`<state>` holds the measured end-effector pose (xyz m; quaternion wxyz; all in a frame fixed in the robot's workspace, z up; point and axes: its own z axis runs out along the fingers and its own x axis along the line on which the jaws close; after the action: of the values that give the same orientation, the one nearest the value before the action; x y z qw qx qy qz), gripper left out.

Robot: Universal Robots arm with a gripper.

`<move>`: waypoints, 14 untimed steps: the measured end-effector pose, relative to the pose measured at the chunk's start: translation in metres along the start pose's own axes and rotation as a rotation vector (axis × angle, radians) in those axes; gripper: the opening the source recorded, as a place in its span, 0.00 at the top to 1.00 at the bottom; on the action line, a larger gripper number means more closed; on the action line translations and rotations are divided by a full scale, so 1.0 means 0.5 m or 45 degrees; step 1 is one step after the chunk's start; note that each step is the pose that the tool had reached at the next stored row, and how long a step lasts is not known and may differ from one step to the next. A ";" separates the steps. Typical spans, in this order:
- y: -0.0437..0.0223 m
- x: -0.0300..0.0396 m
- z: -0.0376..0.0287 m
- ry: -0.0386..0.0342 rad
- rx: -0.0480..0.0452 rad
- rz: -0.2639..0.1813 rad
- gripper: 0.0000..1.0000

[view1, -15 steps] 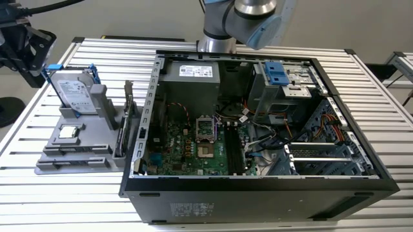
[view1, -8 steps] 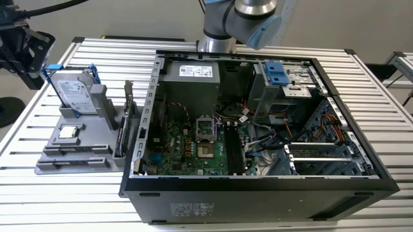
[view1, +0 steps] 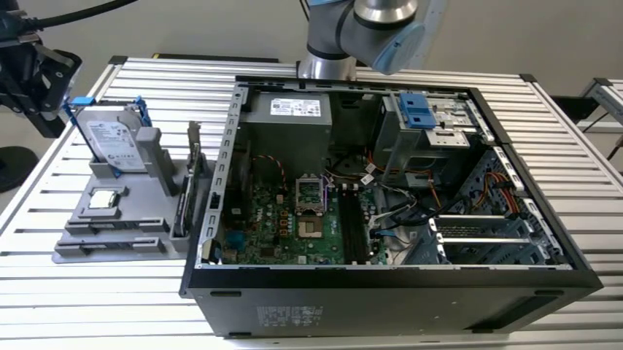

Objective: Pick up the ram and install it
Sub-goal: 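Reach for the ram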

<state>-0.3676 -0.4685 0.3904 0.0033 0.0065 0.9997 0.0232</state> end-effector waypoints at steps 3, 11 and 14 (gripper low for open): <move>0.000 0.000 0.000 0.0000 0.000 0.000 1.00; 0.000 0.000 0.000 -0.0001 0.000 0.001 1.00; 0.000 0.000 0.000 -0.0013 0.000 0.028 1.00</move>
<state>-0.3677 -0.4685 0.3904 0.0036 0.0175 0.9996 0.0232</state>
